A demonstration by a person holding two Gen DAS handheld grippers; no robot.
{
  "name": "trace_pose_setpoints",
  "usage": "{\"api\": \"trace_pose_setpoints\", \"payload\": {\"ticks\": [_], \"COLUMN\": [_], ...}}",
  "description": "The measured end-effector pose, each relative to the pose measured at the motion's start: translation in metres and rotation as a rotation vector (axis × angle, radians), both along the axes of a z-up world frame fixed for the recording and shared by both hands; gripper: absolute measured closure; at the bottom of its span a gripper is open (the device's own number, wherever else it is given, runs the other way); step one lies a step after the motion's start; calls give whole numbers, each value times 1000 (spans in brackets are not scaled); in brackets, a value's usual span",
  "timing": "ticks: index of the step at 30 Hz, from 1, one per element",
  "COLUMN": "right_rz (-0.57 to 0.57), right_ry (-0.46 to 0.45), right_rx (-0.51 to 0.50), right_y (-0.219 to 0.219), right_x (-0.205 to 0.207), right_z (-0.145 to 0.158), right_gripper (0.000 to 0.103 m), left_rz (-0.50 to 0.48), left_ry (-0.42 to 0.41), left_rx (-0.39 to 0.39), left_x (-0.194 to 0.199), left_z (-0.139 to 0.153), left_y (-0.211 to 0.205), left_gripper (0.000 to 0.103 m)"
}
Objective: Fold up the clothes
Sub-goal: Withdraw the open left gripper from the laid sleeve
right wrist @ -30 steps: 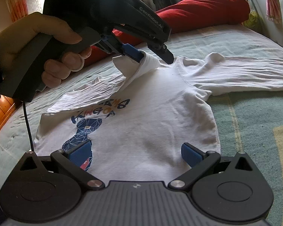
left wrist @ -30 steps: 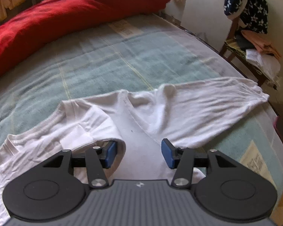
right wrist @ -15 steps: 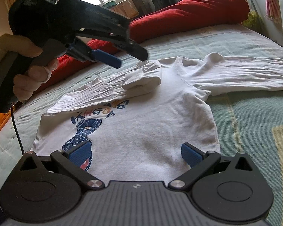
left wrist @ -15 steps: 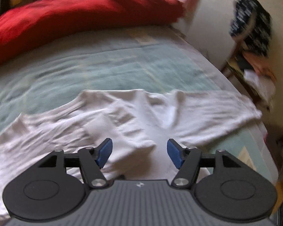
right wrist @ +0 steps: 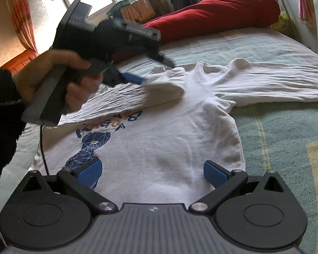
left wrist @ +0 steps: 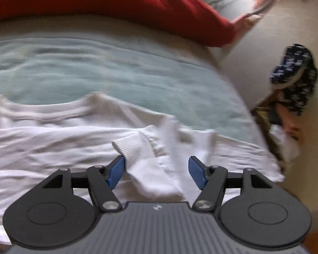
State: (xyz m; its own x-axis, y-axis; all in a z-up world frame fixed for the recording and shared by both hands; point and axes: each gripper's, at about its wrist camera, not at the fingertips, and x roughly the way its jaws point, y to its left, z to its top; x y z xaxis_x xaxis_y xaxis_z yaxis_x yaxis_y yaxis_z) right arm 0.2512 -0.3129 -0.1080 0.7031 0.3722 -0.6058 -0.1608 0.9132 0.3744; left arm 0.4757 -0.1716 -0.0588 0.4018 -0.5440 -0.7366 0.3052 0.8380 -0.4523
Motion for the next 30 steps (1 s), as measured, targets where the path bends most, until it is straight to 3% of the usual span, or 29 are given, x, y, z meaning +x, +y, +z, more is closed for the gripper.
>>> {"api": "trace_pose_setpoints", "payload": {"ticks": [3, 7, 10, 16, 21, 24, 30], "right_rz": [0, 1, 2, -1, -7, -8, -11], "right_ry": [0, -4, -4, -2, -1, 0, -4], "right_rx": [-8, -11, -8, 1, 6, 2, -23], "right_y": [1, 0, 0, -2, -3, -2, 2], "right_x": [1, 1, 1, 1, 0, 1, 1], "right_z": [-1, -2, -1, -1, -1, -1, -1], "right_gripper": [0, 0, 0, 0, 0, 0, 0], "left_rz": [-101, -200, -206, -1, 151, 188, 168], "left_ry": [-33, -92, -129, -160, -262, -285, -272], "left_rx": [-36, 37, 93, 201, 393, 502, 508], "left_x": [-8, -26, -34, -40, -65, -86, -126], "left_z": [12, 24, 27, 37, 46, 35, -1], "left_y": [-22, -39, -30, 54, 137, 177, 212], "left_gripper": [35, 33, 33, 33, 28, 23, 23]}}
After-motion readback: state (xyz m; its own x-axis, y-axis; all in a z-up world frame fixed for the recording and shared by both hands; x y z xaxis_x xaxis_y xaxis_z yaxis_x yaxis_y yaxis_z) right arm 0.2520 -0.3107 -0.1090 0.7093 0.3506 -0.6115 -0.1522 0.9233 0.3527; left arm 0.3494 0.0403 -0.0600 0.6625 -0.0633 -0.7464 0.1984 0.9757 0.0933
